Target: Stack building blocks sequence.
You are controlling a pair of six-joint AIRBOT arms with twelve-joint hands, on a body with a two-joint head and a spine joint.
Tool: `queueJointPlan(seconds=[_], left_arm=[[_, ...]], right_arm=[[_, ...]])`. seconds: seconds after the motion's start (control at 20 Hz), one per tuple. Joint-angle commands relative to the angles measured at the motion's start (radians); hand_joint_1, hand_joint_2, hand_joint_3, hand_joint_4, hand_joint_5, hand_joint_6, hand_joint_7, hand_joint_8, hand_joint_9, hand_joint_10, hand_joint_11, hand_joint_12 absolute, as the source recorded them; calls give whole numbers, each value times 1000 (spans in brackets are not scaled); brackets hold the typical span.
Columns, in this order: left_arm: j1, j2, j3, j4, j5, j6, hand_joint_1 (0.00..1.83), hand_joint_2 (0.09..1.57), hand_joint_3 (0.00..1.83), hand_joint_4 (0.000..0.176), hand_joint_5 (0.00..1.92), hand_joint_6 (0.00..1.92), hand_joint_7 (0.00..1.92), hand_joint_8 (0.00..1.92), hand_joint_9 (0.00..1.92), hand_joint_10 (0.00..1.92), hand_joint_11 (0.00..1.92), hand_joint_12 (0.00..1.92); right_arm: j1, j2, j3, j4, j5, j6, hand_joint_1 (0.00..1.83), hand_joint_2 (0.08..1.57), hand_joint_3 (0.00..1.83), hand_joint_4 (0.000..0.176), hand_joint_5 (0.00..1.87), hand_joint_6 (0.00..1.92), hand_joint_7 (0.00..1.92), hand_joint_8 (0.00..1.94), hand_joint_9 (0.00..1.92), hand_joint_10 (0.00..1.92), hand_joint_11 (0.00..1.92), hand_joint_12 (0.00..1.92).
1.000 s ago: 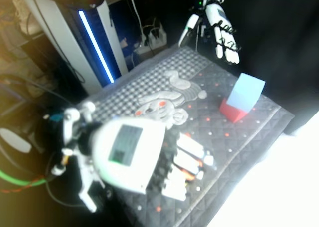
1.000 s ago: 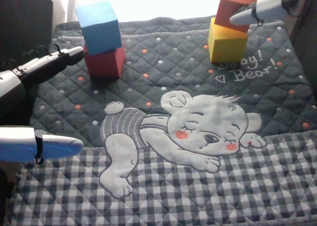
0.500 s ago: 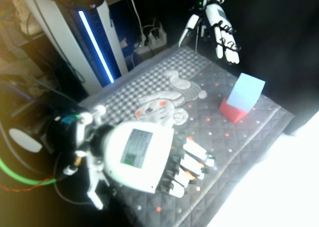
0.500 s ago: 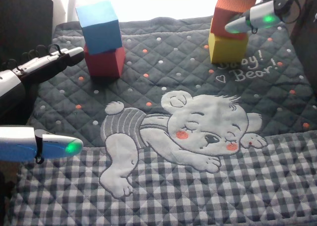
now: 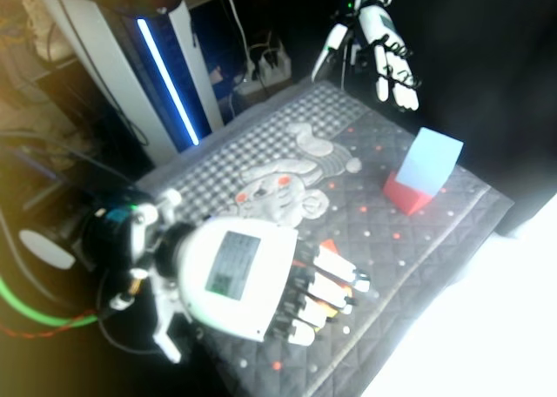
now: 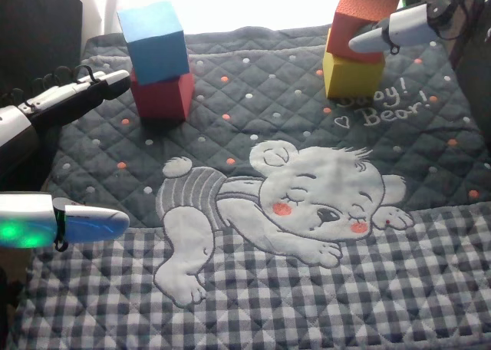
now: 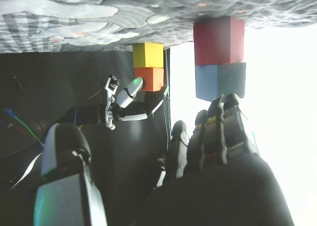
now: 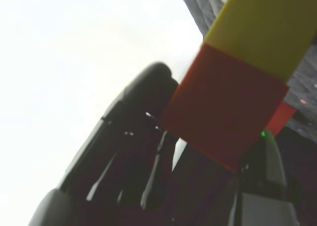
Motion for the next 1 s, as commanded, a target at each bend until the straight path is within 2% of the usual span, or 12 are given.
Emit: queueJointPlan(seconds=[0.0,0.05,0.1,0.2,0.25,0.35,0.5,0.6,0.7,0.8,0.9,0.95], left_arm=[[-3,0,2,-9,-128,-13,745,881,1,122,100,4,0,0,0,0,0,0],[-3,0,2,-9,-130,-14,741,880,0,114,100,4,0,0,0,0,0,0],[-3,1,2,-9,-131,-14,732,880,1,117,102,4,0,0,0,0,0,0],[-3,1,2,-9,-130,-14,728,887,4,121,100,2,0,0,0,0,0,0],[-3,0,2,-10,-131,-14,730,886,3,125,102,3,0,0,0,0,0,0],[-2,0,2,-12,-131,-14,722,887,3,119,100,2,0,0,0,0,0,0],[-2,0,2,-14,-131,-14,718,888,2,131,87,1,0,0,0,0,0,0],[-2,-1,2,-15,-132,-14,721,891,3,132,89,2,0,0,0,0,0,0],[3,-1,2,-22,-147,-14,738,891,2,125,97,5,0,0,0,0,0,0],[12,5,2,-41,-191,-14,703,873,0,97,90,1,0,0,0,0,0,0],[13,15,0,-51,-226,-9,685,879,0,95,71,0,0,0,0,0,0,0],[14,20,-2,-57,-253,-5,753,893,4,126,73,6,0,0,0,0,0,0]], right_arm=[[-3,4,3,4,69,-8,1341,1130,13,0,727,496,922,1101,1023,598,1016,589],[-3,5,3,4,69,-8,1344,1125,0,0,665,155,939,1070,1037,347,925,511],[-5,6,3,6,69,-8,1210,1078,0,0,601,39,830,484,1022,159,876,417],[-5,10,1,6,69,-7,1070,1065,0,8,334,1,529,48,673,6,700,290],[-5,14,-4,6,70,-7,996,1048,0,51,198,0,382,9,496,0,567,236],[-5,24,-14,7,75,-7,895,986,5,90,34,0,242,0,319,0,403,226],[-7,48,-40,7,107,-7,848,964,12,134,0,0,92,0,144,0,18,700],[-14,79,-74,7,163,-7,866,924,0,164,0,0,55,1,93,2,0,542],[-26,126,-120,18,250,-6,894,875,0,176,0,0,107,5,101,2,0,201],[-54,206,-204,20,384,-6,802,888,0,144,0,0,46,3,241,11,0,1054],[-97,270,-274,38,500,-18,719,874,0,117,0,0,7,3,59,31,0,586],[-135,304,-313,60,566,-43,726,918,5,168,0,0,35,3,34,11,0,440]])
